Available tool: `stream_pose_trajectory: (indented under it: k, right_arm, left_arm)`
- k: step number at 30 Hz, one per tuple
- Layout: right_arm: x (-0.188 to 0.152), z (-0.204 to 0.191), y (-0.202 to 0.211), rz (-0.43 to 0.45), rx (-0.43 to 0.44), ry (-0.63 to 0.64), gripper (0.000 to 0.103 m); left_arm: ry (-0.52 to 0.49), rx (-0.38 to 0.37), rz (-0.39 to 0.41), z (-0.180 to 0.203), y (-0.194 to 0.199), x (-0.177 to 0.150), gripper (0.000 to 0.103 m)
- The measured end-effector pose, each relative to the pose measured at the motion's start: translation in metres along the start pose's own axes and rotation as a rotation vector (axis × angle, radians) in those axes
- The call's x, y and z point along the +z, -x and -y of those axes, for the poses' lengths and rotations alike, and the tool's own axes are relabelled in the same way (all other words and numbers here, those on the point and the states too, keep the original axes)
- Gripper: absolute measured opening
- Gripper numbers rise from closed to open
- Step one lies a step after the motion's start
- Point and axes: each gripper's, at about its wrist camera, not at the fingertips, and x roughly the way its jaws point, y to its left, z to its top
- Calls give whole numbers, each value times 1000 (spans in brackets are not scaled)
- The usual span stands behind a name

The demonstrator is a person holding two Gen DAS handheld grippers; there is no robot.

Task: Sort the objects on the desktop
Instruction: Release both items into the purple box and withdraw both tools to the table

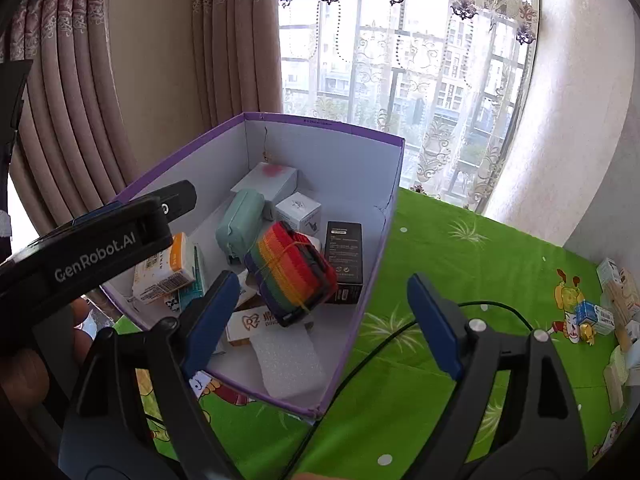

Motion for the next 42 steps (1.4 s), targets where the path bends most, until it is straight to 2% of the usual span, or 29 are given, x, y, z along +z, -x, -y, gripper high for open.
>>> stream_pose_trajectory:
  k: [8,16,25,28,31,35,39,40,42]
  right_arm:
    - [-6,29,13,16,-28,-65,87]
    - [-19,69,29,22,-56,-150,87]
    - [-46,139,58,38,-160,-288,87]
    - [-63,172,69,36,-228,-366,87]
    - [-86,209,88,43,-348,-470,87]
    - [-124,256,105,41,-520,-660,96]
    - [-153,288,108,-9,-651,-792,99]
    - [-160,294,109,-15,-675,-815,103]
    - [-166,300,108,-35,-728,-839,103]
  left_arm:
    - [-40,-4,3,18,9,-2,86]
    - [-111,-24,12,52,21,-8,86]
    - [-196,-80,35,94,34,-16,86]
    - [-226,-114,27,109,34,-22,86]
    - [-257,-161,20,126,35,-28,86]
    - [-298,-218,1,152,31,-38,90]
    - [-336,-286,-41,177,25,-52,91]
    - [-346,-299,-47,182,24,-55,93]
    - [-359,-321,-60,193,21,-60,101]
